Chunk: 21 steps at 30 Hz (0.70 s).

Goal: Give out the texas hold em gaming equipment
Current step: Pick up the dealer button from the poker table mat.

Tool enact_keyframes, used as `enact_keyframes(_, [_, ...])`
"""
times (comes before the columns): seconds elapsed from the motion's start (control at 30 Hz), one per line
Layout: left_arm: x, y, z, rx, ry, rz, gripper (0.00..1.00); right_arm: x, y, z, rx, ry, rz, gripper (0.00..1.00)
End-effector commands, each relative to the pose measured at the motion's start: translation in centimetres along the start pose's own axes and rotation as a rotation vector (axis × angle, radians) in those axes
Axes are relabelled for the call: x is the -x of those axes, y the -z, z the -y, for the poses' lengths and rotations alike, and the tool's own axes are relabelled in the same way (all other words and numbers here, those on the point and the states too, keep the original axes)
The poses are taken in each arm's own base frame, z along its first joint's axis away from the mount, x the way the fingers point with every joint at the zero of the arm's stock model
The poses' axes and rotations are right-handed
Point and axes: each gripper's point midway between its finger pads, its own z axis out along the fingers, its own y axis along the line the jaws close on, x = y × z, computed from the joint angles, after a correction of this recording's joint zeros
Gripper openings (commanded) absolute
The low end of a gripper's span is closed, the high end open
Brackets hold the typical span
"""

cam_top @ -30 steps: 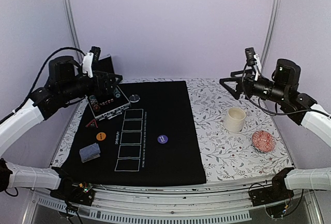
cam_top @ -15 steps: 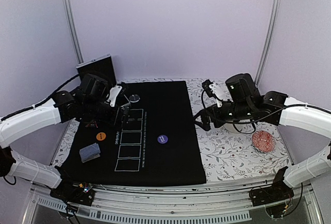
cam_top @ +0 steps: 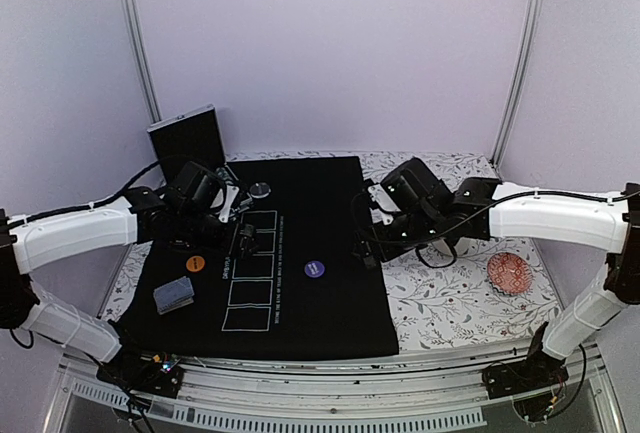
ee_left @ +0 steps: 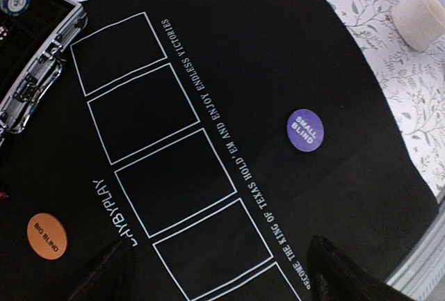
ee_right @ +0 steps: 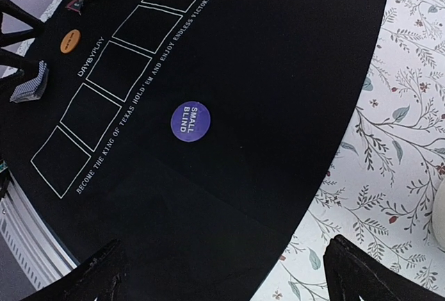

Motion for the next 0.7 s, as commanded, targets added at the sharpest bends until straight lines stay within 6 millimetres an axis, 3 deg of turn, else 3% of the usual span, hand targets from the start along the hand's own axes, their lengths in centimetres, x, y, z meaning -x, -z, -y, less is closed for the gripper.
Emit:
enact_keyframes(0.0, [-0.5, -1.3, -1.8, 0.098, 0.036, -0.007, 0.87, 0.5, -0.8, -0.6, -0.026, -0.013, -0.026, 0.99])
enact_keyframes(0.17, [-1.6, -2.7, -4.1, 0.156, 0.097, -0.042, 0.88, 0.5, -2.3, -1.1, -0.026, -0.012, -0.043, 0.99])
enact_keyframes(0.37, [-3.1, -3.9, -9.2, 0.267, 0.262, -0.074, 0.88, 0.8, -5.2, -1.8, -0.056, 0.003, -0.074, 0.99])
enact_keyframes(0.5, [-3.6, -4.1, -11.2, 0.295, 0.321, -0.052, 0.87, 0.9, -8.0, -3.0, -0.066, 0.035, -0.103, 0.99])
enact_keyframes(0.67, [-4.3, -4.4, -13.3, 0.326, 0.37, -0.047, 0.87, 0.1, -11.8, -4.8, -0.064, 0.08, -0.166, 0.93])
